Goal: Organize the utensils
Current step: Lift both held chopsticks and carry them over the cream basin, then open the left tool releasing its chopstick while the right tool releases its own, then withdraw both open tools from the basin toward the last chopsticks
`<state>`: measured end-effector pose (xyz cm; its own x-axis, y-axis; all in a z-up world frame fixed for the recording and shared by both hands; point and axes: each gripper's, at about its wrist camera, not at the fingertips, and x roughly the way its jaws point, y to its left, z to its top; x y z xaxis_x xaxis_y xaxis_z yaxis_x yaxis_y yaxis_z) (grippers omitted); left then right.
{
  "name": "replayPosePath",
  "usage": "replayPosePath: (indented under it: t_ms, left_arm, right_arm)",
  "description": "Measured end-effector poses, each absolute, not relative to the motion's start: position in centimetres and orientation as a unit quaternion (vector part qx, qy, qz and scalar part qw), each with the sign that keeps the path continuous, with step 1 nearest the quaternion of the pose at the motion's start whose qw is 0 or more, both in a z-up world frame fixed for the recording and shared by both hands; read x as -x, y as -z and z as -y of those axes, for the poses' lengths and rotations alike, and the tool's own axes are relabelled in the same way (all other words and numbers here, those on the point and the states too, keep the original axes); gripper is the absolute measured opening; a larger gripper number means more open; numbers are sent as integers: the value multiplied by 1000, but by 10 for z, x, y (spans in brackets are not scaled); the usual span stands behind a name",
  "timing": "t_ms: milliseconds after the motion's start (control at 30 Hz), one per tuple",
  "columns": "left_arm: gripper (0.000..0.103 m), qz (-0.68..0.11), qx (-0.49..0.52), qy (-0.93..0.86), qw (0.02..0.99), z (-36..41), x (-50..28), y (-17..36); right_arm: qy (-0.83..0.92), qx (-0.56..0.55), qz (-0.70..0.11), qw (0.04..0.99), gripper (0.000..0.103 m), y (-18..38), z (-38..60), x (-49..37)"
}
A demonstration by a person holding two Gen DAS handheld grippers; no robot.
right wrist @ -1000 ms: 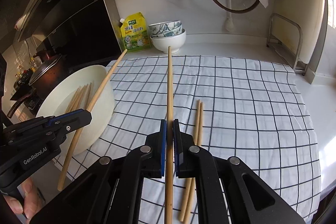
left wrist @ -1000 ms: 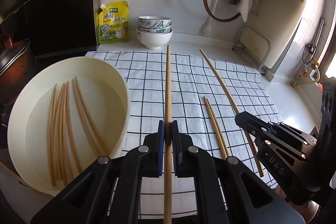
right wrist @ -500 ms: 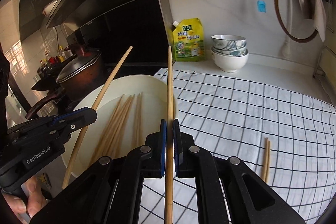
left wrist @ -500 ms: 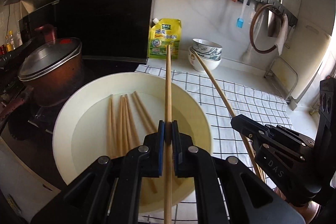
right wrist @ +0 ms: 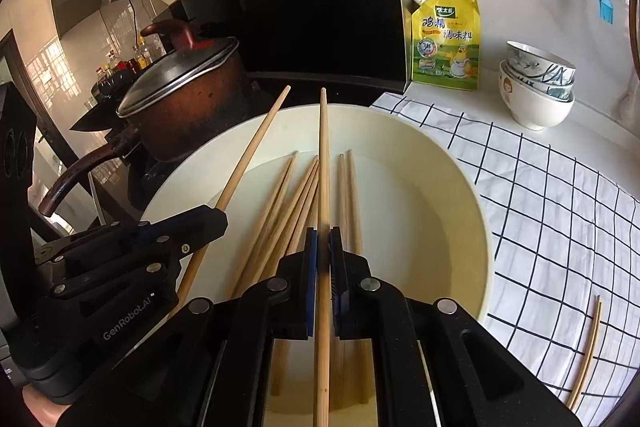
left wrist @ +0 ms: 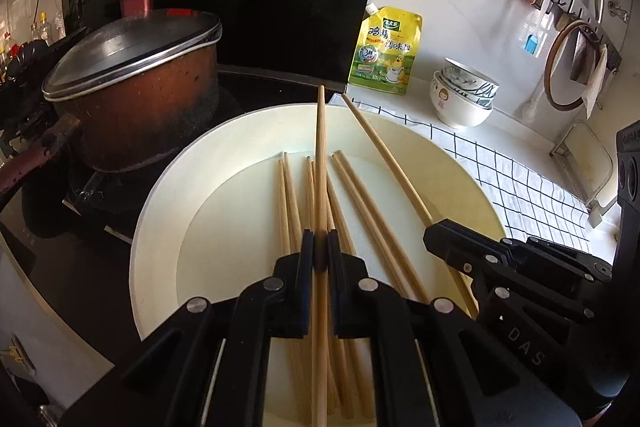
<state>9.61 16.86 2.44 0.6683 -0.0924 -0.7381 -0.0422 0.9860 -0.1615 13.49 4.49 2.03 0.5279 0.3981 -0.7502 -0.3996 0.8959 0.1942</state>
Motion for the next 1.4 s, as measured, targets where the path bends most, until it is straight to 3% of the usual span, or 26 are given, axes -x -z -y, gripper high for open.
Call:
replayPosePath:
  t_ms: [467,500,567,667,1033,1400]
  left_arm:
    - [8,-433,93,8,896,-178,-104,4]
    - [10,-432,94,6,897,-179,-104,4]
    - [25,-428,94,4,899,-180,-102,2]
    - [38,-422,94,-1,902,-180,-98,-1]
    - [45,-406,92,3,909,-163,-79,-19]
    - [52,-394,88,65,913,-92,-53,-35]
  right_arm:
    - [-212,-4,-466,859,6,8,-42,-143]
    - [-212,-5,-463,861,7,7,-41,-142]
    - [-211,-5,-458,863,7,4,-39,-141]
    - [-212,-7,-452,867,7,0,-36,-137]
    - [-201,-36,-421,884,10,-23,2,-109]
    - [-83,-48,-398,912,16,-27,124,-47]
